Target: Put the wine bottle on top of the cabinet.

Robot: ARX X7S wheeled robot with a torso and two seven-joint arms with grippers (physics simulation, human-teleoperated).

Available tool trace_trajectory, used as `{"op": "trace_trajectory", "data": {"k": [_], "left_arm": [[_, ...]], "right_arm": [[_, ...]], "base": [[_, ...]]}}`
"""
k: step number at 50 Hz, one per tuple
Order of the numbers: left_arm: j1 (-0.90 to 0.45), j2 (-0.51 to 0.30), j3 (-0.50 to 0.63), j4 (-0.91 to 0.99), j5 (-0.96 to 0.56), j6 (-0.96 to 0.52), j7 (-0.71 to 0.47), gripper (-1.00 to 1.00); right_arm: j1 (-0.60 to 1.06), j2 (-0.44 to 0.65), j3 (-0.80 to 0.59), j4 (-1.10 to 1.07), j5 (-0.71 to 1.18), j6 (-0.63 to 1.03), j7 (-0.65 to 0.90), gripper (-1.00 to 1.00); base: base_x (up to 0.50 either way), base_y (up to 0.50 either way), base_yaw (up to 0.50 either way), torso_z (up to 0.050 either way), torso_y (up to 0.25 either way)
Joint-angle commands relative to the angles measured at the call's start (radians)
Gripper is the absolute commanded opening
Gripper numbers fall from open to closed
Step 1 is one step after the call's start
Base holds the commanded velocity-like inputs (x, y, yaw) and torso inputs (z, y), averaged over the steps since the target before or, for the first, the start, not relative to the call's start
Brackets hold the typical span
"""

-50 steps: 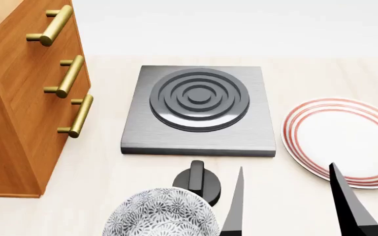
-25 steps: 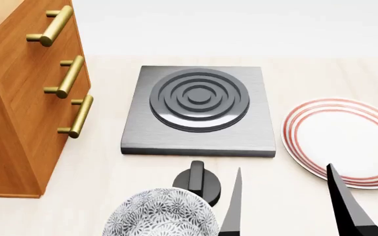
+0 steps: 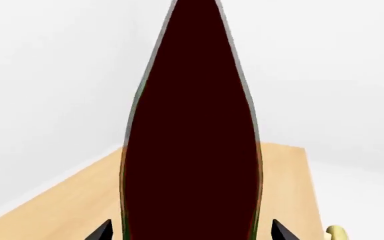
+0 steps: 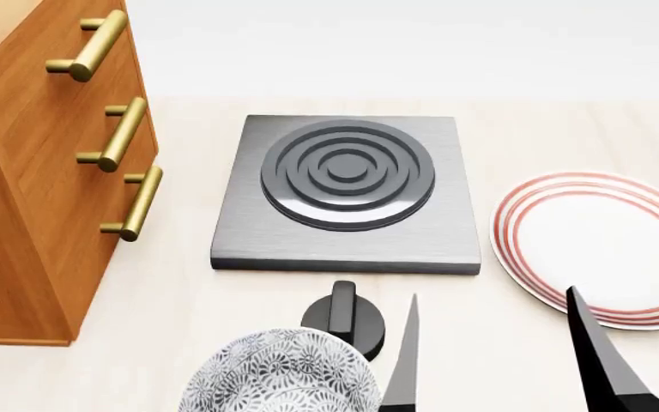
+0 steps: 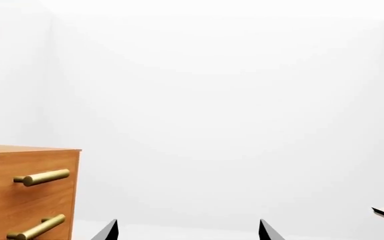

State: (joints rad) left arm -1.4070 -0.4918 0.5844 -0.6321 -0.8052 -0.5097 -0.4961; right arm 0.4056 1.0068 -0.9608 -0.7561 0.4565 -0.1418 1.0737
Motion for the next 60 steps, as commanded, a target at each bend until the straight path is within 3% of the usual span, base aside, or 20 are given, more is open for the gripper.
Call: {"op": "trace_trajectory", "data": {"k": [1,22,39,60], "left_arm": [[0.013,-0.003,0.013,-0.013,-0.036,-0.008,-0.013,1.00],[0.011,0.000,0.027,-0.032,-0.017,0.004,0.005,1.00],[0.104,-0.048,-0.006,0.134,-0.023,0.057,-0.086,1.00],[0.229,-0.126,0.028,0.391,-0.014,0.076,-0.096,1.00]], "right_arm": [[-0.002,-0.005,-0.001,-0.001,-0.002,0.005,-0.004,1.00],[-0.004,-0.007,0.002,-0.001,-0.002,0.007,-0.008,1.00],[-0.004,-0.012,0.003,-0.004,-0.005,0.014,-0.012,1.00],[-0.004,-0.022,0.002,-0.004,-0.007,0.023,-0.018,1.00]], "base": [[0.00,0.00,0.00,0.000,0.000],[0.00,0.00,0.00,0.000,0.000],[0.00,0.00,0.00,0.000,0.000],[0.00,0.00,0.00,0.000,0.000]]}}
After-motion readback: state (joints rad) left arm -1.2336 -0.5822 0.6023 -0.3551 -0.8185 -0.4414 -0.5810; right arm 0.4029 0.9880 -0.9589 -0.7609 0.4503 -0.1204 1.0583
